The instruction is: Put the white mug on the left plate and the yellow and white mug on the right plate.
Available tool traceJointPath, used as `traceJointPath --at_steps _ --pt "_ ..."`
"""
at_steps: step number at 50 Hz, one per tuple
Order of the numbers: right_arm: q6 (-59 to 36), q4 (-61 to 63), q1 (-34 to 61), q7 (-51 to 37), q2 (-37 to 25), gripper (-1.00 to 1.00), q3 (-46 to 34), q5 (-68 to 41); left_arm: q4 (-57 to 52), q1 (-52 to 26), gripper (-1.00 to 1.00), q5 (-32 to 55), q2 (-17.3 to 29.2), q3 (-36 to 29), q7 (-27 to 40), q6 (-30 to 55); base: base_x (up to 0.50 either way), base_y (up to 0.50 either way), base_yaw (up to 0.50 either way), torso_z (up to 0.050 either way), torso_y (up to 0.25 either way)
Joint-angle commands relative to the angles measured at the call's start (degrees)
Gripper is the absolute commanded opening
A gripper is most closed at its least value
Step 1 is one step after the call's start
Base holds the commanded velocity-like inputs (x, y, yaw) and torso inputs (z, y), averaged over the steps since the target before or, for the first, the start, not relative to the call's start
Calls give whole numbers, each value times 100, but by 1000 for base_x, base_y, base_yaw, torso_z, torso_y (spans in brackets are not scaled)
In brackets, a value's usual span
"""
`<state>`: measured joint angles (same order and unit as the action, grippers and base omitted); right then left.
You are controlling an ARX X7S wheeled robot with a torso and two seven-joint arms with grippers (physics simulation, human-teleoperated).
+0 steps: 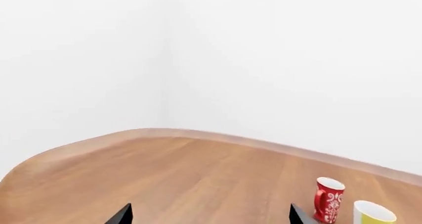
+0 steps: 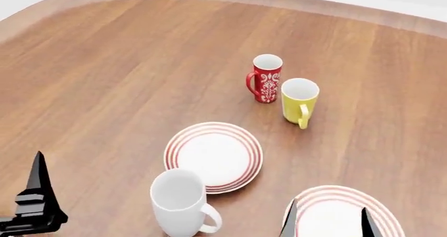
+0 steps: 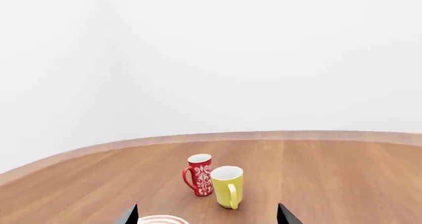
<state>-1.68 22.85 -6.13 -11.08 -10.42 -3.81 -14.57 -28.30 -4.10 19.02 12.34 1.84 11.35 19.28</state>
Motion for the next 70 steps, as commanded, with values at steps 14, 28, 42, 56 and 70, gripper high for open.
traceJointPath --at_steps 14,28,42,56,70 --pt "-95 88 -68 -274 -41 100 227 -321 -152 -16 100 98 105 91 172 24 301 113 0 0 0" --pt "-31 123 -101 -328 -95 100 209 -332 -184 -15 100 129 150 78 224 31 468 175 0 0 0" --pt "-7 28 -69 -345 -136 100 152 -356 -230 -15 100 190 181 81 274 38 189 71 0 0 1" --pt "-1143 1552 -1216 -317 -1434 100 1068 -901 -511 183 100 -78 139 -267 435 5 0 0 0 0 0" --pt "-1805 2247 -2290 201 -2509 100 2631 -2603 -581 -11 100 184 79 -97 677 180 0 0 0 0 0"
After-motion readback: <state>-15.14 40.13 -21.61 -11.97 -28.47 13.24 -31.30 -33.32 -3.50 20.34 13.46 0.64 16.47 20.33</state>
